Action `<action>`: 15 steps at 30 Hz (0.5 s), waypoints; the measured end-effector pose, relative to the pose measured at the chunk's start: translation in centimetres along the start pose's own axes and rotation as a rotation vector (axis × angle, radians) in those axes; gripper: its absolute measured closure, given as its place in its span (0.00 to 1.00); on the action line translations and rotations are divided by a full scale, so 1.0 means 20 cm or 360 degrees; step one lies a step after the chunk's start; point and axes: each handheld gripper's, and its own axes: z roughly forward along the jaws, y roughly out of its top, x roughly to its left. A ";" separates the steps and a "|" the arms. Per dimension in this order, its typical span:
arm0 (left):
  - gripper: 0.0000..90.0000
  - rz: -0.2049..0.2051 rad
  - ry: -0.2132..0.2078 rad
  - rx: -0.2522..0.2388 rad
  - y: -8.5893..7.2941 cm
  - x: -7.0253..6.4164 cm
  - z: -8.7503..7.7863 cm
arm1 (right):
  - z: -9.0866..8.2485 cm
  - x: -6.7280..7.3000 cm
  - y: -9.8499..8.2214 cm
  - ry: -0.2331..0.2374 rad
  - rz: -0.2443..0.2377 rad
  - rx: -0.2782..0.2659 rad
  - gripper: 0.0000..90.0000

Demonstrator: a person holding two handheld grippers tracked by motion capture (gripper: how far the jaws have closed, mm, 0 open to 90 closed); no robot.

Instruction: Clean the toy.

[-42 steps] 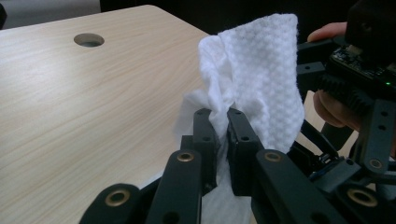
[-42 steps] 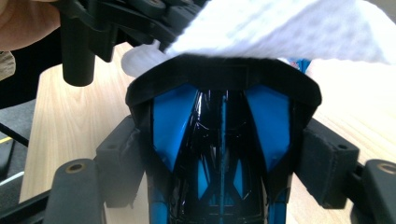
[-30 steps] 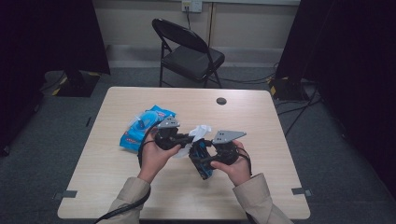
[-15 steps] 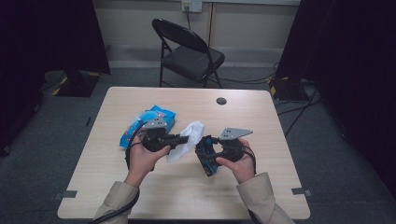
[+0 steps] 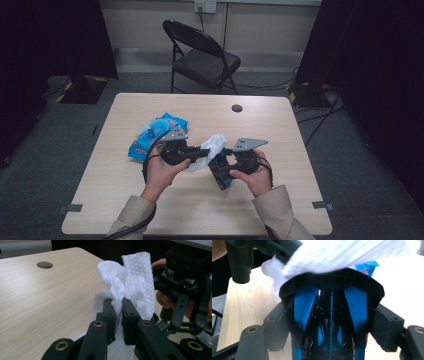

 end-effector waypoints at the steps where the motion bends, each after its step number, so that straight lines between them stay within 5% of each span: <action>1: 0.93 0.0005 0.0005 0.0004 0.00 0.00 0.01 | 0.00 0.00 0.00 0.0004 -0.0002 0.0001 0.28; 7: 0.92 -0.0002 0.0086 -0.0008 0.00 0.04 0.02 | 0.01 0.03 0.01 0.0033 -0.0015 -0.0006 0.28; 15: 0.93 -0.0035 0.0056 0.0012 -0.02 0.05 0.01 | -0.02 0.01 0.02 0.0007 -0.0004 -0.0046 0.28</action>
